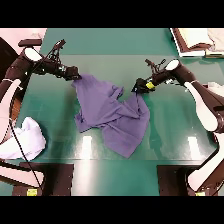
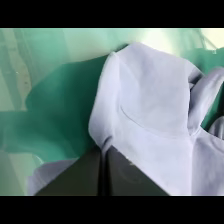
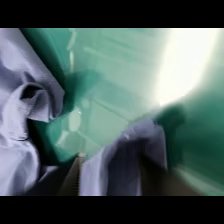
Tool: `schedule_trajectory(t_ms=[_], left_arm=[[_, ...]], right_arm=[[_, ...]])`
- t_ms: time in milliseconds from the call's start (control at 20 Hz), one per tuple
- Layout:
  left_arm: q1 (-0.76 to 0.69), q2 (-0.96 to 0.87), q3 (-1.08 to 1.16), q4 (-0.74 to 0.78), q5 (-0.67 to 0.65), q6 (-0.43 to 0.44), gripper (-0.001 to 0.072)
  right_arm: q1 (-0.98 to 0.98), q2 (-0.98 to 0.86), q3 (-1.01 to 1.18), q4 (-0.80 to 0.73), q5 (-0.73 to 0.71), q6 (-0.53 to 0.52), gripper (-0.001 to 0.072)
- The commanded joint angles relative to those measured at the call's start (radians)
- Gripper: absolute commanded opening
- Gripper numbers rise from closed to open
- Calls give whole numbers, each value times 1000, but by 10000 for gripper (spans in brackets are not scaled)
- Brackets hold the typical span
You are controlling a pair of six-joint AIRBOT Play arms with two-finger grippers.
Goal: Fold the shirts.
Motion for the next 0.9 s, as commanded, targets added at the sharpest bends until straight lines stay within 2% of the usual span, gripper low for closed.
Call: schedule_trajectory(t_ms=[0,200,500,650,850], left_arm=[[0,5,2,1,-32,-7,27],[6,154,2,51,51,-8,26],[111,619,2,62,185,20,27],[137,857,6,81,284,29,27],[137,1023,117,98,278,16,26]], right_arm=[[19,-32,58,-29,14,2,17],[0,73,170,-32,36,-6,16],[-94,446,406,-32,48,-5,16],[-161,671,386,-32,18,-5,16],[-303,949,291,-33,3,-5,15]])
